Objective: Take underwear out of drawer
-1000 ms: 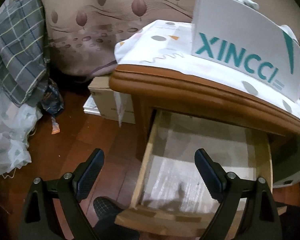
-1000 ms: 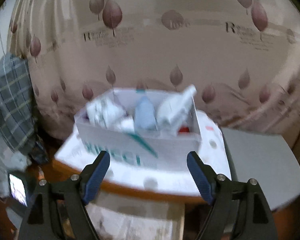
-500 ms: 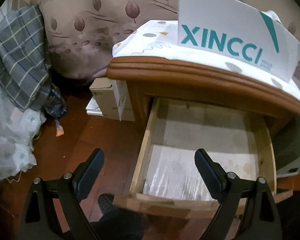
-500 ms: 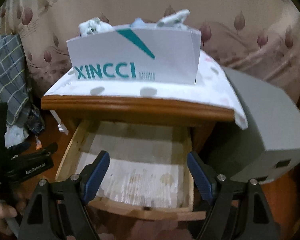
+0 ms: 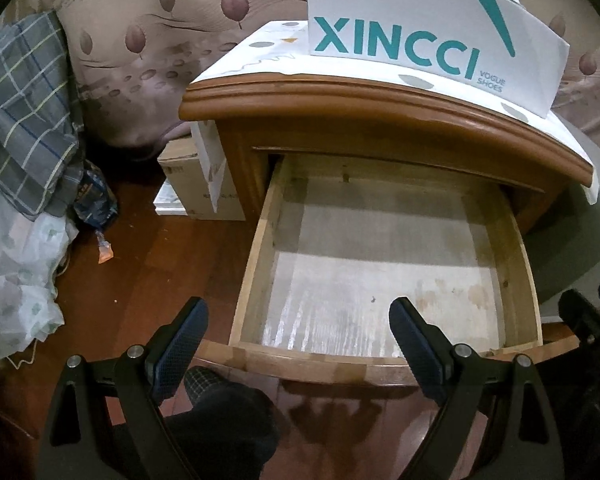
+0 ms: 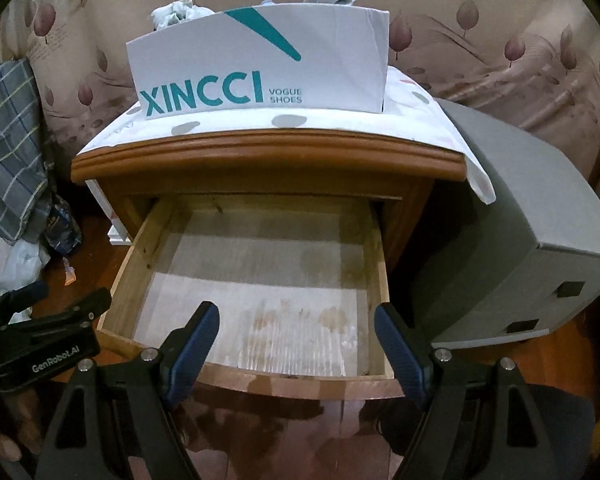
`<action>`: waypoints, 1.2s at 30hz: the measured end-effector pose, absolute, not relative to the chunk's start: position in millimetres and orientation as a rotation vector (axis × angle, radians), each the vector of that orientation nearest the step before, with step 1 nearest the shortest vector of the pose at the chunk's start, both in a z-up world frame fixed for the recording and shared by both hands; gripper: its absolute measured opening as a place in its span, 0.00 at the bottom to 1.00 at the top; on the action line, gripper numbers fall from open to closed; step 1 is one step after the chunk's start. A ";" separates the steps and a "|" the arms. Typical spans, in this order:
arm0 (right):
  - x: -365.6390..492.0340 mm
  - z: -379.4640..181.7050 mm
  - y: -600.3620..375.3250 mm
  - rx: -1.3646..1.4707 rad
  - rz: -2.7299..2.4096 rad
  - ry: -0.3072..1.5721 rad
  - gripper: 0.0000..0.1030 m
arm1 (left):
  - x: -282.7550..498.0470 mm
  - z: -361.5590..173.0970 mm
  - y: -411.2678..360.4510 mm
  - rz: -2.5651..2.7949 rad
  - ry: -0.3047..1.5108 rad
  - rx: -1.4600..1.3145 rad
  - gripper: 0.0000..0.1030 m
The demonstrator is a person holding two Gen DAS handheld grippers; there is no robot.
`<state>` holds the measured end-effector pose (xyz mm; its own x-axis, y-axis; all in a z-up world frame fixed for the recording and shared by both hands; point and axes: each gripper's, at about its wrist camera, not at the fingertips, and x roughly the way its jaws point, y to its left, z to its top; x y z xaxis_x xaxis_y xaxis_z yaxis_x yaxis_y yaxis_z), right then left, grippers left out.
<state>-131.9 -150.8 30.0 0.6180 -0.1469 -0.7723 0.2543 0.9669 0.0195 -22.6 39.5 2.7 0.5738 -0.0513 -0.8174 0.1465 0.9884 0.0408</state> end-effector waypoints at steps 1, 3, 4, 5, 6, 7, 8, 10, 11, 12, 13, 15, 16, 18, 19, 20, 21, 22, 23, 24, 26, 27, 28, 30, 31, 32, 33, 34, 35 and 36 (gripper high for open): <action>-132.0 29.4 -151.1 0.134 -0.230 0.876 0.80 | -23.2 2.5 38.9 -0.117 0.953 0.108 0.87; -132.2 28.7 -152.0 0.139 -0.234 0.878 0.80 | -22.9 1.9 39.3 -0.115 0.956 0.111 0.87; -132.3 28.2 -152.6 0.142 -0.234 0.880 0.80 | -23.1 1.3 38.6 -0.114 0.960 0.112 0.87; -132.3 27.5 -153.2 0.145 -0.234 0.881 0.80 | -23.1 1.3 38.7 -0.118 0.962 0.110 0.87; -132.4 27.4 -153.7 0.147 -0.235 0.884 0.80 | -23.4 1.5 39.0 -0.123 0.963 0.104 0.87; -131.9 26.9 -153.8 0.149 -0.233 0.886 0.80 | -23.0 1.0 38.3 -0.124 0.964 0.103 0.87; -131.8 26.6 -153.5 0.149 -0.233 0.887 0.80 | -22.2 0.5 38.4 -0.123 0.964 0.105 0.87; -131.1 25.8 -152.1 0.143 -0.234 0.892 0.80 | -22.5 0.2 37.7 -0.119 0.961 0.115 0.87; -131.1 25.7 -151.7 0.142 -0.234 0.892 0.80 | -22.9 0.1 37.2 -0.119 0.959 0.120 0.87; -130.9 25.4 -151.2 0.143 -0.233 0.892 0.80 | -23.4 -0.3 37.0 -0.123 0.959 0.120 0.87; -130.6 24.9 -150.7 0.143 -0.230 0.894 0.80 | -23.6 -0.5 37.1 -0.126 0.960 0.117 0.87; -130.4 23.4 -150.0 0.137 -0.232 0.899 0.80 | -23.4 -1.0 38.0 -0.128 0.965 0.112 0.87; -130.4 22.8 -149.9 0.137 -0.232 0.901 0.80 | -23.1 -1.2 38.6 -0.130 0.968 0.107 0.87; -130.0 21.3 -149.7 0.142 -0.226 0.908 0.80 | -22.4 -2.1 39.6 -0.124 0.973 0.103 0.87; -129.8 20.6 -149.6 0.141 -0.226 0.911 0.80 | -22.0 -2.8 39.2 -0.127 0.977 0.101 0.87; -129.6 20.1 -149.4 0.140 -0.224 0.913 0.80 | -22.0 -2.9 39.1 -0.128 0.977 0.100 0.87; -129.6 20.0 -148.9 0.137 -0.225 0.913 0.80 | -21.4 -2.8 38.8 -0.127 0.977 0.102 0.87; -129.7 20.1 -148.9 0.134 -0.227 0.912 0.80 | -21.5 -2.8 38.8 -0.129 0.978 0.104 0.87; -129.3 20.2 -149.3 0.135 -0.228 0.912 0.80 | -21.8 -2.8 38.5 -0.131 0.976 0.108 0.87; -129.2 20.2 -149.4 0.137 -0.226 0.912 0.80 | -22.1 -2.8 38.0 -0.132 0.975 0.110 0.87; -129.5 20.2 -149.4 0.139 -0.229 0.914 0.80 | -22.5 -3.0 37.5 -0.132 0.976 0.117 0.87; -129.6 20.2 -149.2 0.138 -0.229 0.914 0.80 | -22.7 -2.9 37.6 -0.131 0.975 0.118 0.87; -129.7 20.1 -148.8 0.138 -0.228 0.915 0.80 | -22.6 -2.7 38.3 -0.131 0.971 0.117 0.87; -129.1 19.1 -148.8 0.139 -0.228 0.921 0.80 | -22.2 -4.2 36.5 -0.126 0.974 0.123 0.87; -128.7 18.8 -148.6 0.141 -0.226 0.924 0.80 | -22.4 -4.8 36.0 -0.129 0.975 0.126 0.87; -128.5 18.4 -148.5 0.143 -0.224 0.925 0.80 | -21.8 -4.7 35.9 -0.127 0.975 0.126 0.87; -128.4 17.7 -149.3 0.142 -0.224 0.926 0.80 | -21.7 -5.4 35.9 -0.125 0.976 0.131 0.87; -128.2 17.3 -149.3 0.141 -0.226 0.928 0.80 | -21.8 -6.1 34.6 -0.127 0.976 0.133 0.87; -128.2 17.0 -149.7 0.143 -0.224 0.928 0.80 | -21.4 -6.5 34.8 -0.127 0.976 0.132 0.87; -128.4 16.9 -150.0 0.145 -0.223 0.928 0.80 | -20.6 -7.1 35.2 -0.124 0.978 0.129 0.87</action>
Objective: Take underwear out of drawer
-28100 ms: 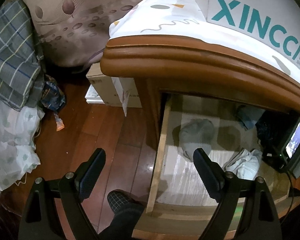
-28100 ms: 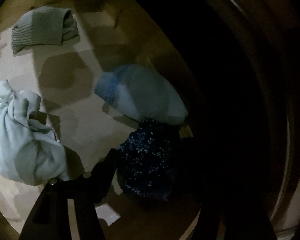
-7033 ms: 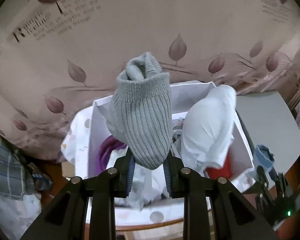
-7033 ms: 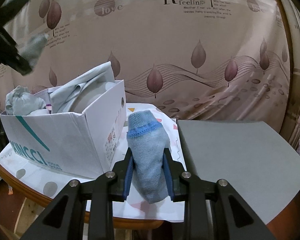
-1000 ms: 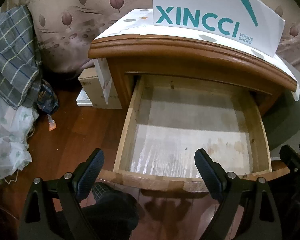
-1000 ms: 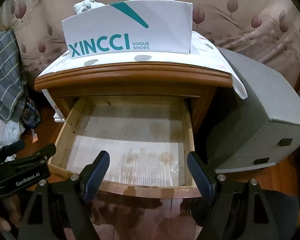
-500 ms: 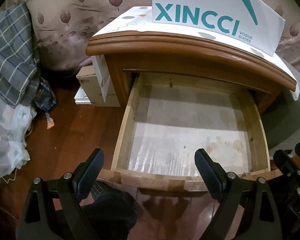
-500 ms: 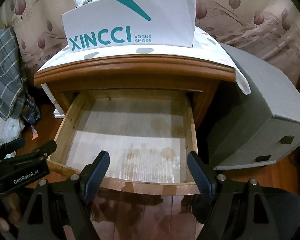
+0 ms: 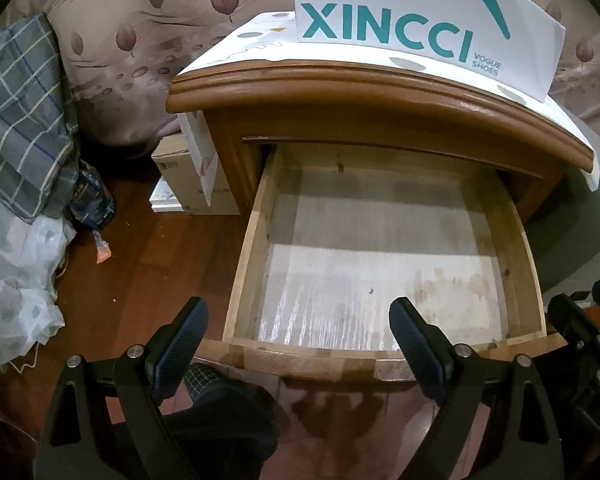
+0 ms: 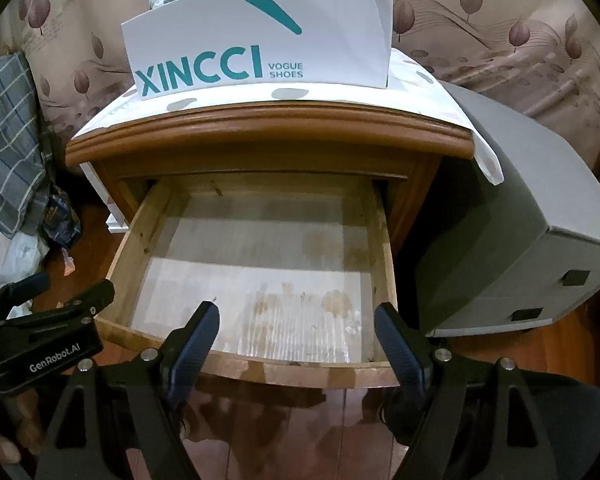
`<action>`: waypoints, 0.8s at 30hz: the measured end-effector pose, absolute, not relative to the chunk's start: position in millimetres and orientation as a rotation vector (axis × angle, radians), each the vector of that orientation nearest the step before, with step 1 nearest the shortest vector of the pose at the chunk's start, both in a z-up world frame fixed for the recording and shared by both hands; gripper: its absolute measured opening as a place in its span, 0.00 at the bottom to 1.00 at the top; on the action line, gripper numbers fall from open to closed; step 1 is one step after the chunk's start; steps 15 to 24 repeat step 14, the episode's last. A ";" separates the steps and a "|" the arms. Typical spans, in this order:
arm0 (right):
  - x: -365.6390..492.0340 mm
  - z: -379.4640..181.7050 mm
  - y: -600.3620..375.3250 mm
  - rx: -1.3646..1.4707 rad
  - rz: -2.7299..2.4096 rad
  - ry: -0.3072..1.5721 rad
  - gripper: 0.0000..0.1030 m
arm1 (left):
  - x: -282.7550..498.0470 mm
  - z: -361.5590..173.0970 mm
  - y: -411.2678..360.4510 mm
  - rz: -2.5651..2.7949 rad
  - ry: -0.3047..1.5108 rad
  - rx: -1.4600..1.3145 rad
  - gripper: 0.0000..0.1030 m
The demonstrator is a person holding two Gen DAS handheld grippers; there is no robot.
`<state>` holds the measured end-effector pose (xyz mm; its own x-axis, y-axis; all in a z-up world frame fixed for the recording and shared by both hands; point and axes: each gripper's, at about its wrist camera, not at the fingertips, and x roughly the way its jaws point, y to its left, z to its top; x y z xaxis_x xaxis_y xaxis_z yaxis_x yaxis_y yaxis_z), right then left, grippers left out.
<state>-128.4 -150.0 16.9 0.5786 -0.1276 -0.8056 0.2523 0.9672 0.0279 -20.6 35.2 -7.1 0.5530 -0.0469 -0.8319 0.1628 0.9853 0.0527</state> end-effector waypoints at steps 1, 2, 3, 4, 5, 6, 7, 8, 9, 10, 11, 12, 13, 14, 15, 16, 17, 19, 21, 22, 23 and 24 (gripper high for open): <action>-128.3 16.8 -150.3 0.147 -0.224 0.929 0.80 | -20.8 -7.2 34.3 -0.124 0.980 0.128 0.87; -128.4 16.6 -150.8 0.148 -0.226 0.929 0.80 | -20.5 -7.9 34.6 -0.126 0.984 0.126 0.87; -128.3 16.5 -151.3 0.150 -0.225 0.929 0.80 | -20.2 -8.1 34.6 -0.127 0.987 0.124 0.87; -128.1 16.3 -151.6 0.153 -0.226 0.930 0.80 | -20.0 -8.7 34.4 -0.130 0.988 0.124 0.87; -128.2 15.8 -151.9 0.153 -0.227 0.931 0.80 | -20.2 -9.0 33.9 -0.133 0.988 0.127 0.87; -128.2 15.5 -151.9 0.155 -0.227 0.931 0.80 | -20.7 -8.7 33.7 -0.134 0.986 0.129 0.87; -128.2 15.4 -151.9 0.158 -0.225 0.931 0.80 | -21.7 -8.4 32.9 -0.141 0.980 0.133 0.87; -128.4 15.4 -152.0 0.160 -0.225 0.931 0.80 | -22.1 -8.1 33.0 -0.146 0.978 0.135 0.87; -128.3 15.2 -152.4 0.160 -0.226 0.931 0.80 | -22.4 -7.7 32.9 -0.147 0.976 0.137 0.87; -128.1 15.3 -152.1 0.157 -0.226 0.930 0.80 | -22.7 -7.5 32.8 -0.146 0.973 0.140 0.87; -128.5 15.2 -152.6 0.157 -0.224 0.930 0.80 | -22.7 -7.7 32.5 -0.147 0.973 0.142 0.87; -128.2 15.2 -152.8 0.157 -0.224 0.930 0.80 | -22.6 -7.5 32.5 -0.146 0.974 0.139 0.87; -127.7 15.2 -153.2 0.157 -0.224 0.930 0.80 | -22.6 -7.6 32.3 -0.147 0.974 0.138 0.87; -127.3 15.4 -153.5 0.156 -0.224 0.929 0.79 | -22.7 -7.7 32.2 -0.146 0.974 0.138 0.87; -127.3 15.4 -153.5 0.156 -0.224 0.929 0.79 | -22.7 -7.7 32.2 -0.146 0.974 0.138 0.87; -127.3 15.4 -153.5 0.156 -0.224 0.929 0.79 | -22.7 -7.7 32.2 -0.146 0.974 0.138 0.87; -127.3 15.4 -153.5 0.156 -0.224 0.929 0.79 | -22.7 -7.7 32.2 -0.146 0.974 0.138 0.87; -127.3 15.4 -153.5 0.156 -0.224 0.929 0.79 | -22.7 -7.7 32.2 -0.146 0.974 0.138 0.87; -127.3 15.4 -153.5 0.156 -0.224 0.929 0.79 | -22.7 -7.7 32.2 -0.146 0.974 0.138 0.87; -127.3 15.4 -153.5 0.156 -0.224 0.929 0.79 | -22.7 -7.7 32.2 -0.146 0.974 0.138 0.87; -127.3 15.4 -153.5 0.156 -0.224 0.929 0.79 | -22.7 -7.7 32.2 -0.146 0.974 0.138 0.87; -127.3 15.4 -153.5 0.156 -0.224 0.929 0.79 | -22.7 -7.7 32.2 -0.146 0.974 0.138 0.87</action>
